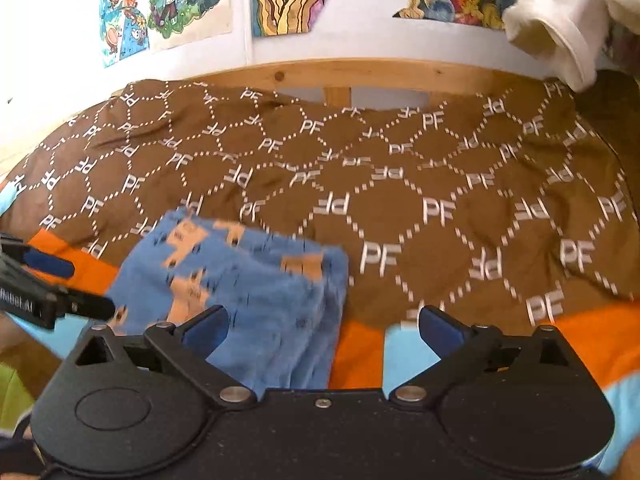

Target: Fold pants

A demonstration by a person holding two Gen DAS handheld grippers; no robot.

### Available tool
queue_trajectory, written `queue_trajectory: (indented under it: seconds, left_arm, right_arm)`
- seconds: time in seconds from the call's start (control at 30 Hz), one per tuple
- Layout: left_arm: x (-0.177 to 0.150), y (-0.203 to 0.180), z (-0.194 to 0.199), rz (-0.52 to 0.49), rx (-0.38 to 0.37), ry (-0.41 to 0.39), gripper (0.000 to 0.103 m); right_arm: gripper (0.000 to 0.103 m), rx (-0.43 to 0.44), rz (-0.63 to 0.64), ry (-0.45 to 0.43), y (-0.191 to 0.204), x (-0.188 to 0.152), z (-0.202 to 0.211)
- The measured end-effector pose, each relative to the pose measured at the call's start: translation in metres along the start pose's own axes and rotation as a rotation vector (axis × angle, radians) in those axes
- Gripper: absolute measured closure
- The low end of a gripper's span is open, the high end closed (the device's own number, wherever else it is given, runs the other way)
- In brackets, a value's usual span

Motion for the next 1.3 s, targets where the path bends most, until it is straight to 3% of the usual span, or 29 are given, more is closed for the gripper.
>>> queue_trajectory:
  seconds: [0.1, 0.3, 0.43, 0.57, 0.83, 1.0, 1.13, 1.3]
  left_arm:
    - [0.025, 0.007, -0.020, 0.003, 0.016, -0.048, 0.000]
    - [0.049, 0.012, -0.086, -0.160, 0.135, -0.038, 0.001]
    - [0.064, 0.020, -0.096, -0.102, 0.120, -0.049, 0.001]
    - [0.065, 0.031, -0.086, -0.062, 0.116, -0.055, 0.002]
    - [0.025, 0.028, -0.028, -0.030, -0.016, -0.049, 0.000]
    - [-0.027, 0.008, -0.010, -0.026, -0.118, 0.037, 0.000]
    - [-0.063, 0.003, -0.020, -0.031, -0.067, 0.152, 0.001]
    - [-0.075, -0.001, -0.006, -0.027, -0.061, 0.168, 0.000]
  right_arm:
    - [0.001, 0.011, 0.010, 0.001, 0.006, 0.012, -0.019]
    - [0.001, 0.017, 0.032, 0.053, 0.008, 0.013, -0.054]
    - [0.001, -0.066, 0.063, 0.076, -0.010, 0.010, -0.072]
    - [0.001, -0.103, -0.002, 0.045, -0.022, 0.014, -0.068]
    - [0.001, -0.085, 0.016, -0.011, -0.004, 0.013, -0.027]
    - [0.001, -0.031, -0.027, 0.040, 0.009, -0.012, -0.009]
    - [0.001, -0.054, -0.008, 0.145, 0.009, -0.045, -0.013]
    - [0.001, -0.049, -0.108, 0.160, 0.002, -0.061, -0.001]
Point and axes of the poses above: each gripper's, at about its wrist camera, not at the fingertips, and z roughly against the way its jaws point, y to its left, x to its top, the point moved 8 cm from there along -z, roughly the way its jaws point, and after that the axes turned 5 degrees about -z, right-handed, at the moved point
